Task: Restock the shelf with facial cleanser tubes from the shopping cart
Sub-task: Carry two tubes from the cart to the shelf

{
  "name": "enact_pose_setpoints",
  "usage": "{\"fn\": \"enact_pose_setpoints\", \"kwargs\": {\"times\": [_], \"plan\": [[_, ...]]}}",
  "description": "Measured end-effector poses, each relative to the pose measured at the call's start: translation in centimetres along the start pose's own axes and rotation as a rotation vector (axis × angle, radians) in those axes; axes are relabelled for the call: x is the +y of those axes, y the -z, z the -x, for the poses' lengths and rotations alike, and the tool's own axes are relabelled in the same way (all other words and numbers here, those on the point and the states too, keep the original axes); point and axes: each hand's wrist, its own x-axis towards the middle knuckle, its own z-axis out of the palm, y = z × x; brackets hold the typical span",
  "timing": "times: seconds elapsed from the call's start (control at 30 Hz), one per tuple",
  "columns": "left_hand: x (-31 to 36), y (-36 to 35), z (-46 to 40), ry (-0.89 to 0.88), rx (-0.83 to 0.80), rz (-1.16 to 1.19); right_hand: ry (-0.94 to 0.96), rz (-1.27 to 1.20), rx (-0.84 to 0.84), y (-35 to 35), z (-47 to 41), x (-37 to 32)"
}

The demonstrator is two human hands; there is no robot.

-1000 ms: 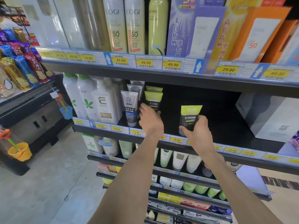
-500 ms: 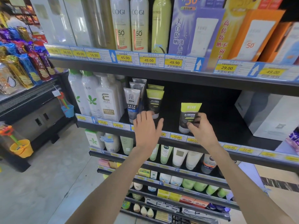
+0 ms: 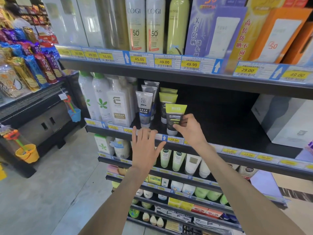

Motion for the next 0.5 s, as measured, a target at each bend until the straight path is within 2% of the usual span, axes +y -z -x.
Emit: {"fn": "enact_pose_setpoints", "kwargs": {"times": [0.2, 0.5], "plan": [[0.0, 0.0, 0.1, -0.007, 0.001, -0.009, 0.019, 0.035, 0.003, -2.6, -1.2, -0.7], [-0.1, 0.1, 0.1, 0.000, -0.032, -0.016, 0.039, 0.113, 0.109, -4.4, -1.3, -0.7]]}}
